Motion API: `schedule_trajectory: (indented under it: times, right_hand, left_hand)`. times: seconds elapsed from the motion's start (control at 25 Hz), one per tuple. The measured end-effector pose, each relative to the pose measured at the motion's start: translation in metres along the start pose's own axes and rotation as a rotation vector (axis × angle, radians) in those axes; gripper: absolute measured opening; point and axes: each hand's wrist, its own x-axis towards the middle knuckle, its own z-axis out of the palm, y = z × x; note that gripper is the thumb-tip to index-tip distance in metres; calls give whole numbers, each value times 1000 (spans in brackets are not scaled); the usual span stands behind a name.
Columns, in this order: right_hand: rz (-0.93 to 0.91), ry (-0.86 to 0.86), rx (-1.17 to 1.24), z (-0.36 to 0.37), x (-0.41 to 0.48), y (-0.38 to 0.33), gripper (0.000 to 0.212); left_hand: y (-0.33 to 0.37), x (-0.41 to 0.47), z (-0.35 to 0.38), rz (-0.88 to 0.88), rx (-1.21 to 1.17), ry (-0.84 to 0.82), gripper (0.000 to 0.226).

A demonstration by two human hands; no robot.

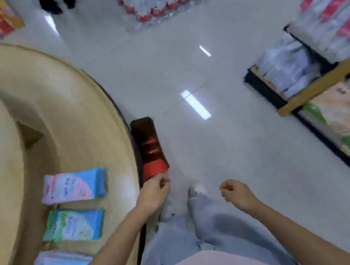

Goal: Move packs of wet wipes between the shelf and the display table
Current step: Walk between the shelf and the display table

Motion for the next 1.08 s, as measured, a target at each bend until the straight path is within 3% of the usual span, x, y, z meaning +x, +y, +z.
schedule_trajectory:
  times: [0.16, 0.36, 0.56, 0.88, 1.08]
  right_hand:
    - [225, 204, 271, -28, -50, 107, 10]
    - [484, 368, 677, -42, -108, 226, 13]
    - [515, 466, 833, -101, -124, 316, 16]
    - [442, 783, 1005, -260, -123, 417, 17]
    - [516, 786, 1059, -325, -108, 484, 16]
  left_hand:
    - [105, 34, 60, 263, 273, -213, 21]
    - [207, 32, 178, 403, 409, -393, 21]
    - [270, 11, 296, 403, 491, -546, 18]
    - [332, 26, 391, 307, 612, -621, 11]
    - [414, 67, 477, 298, 638, -665, 10]
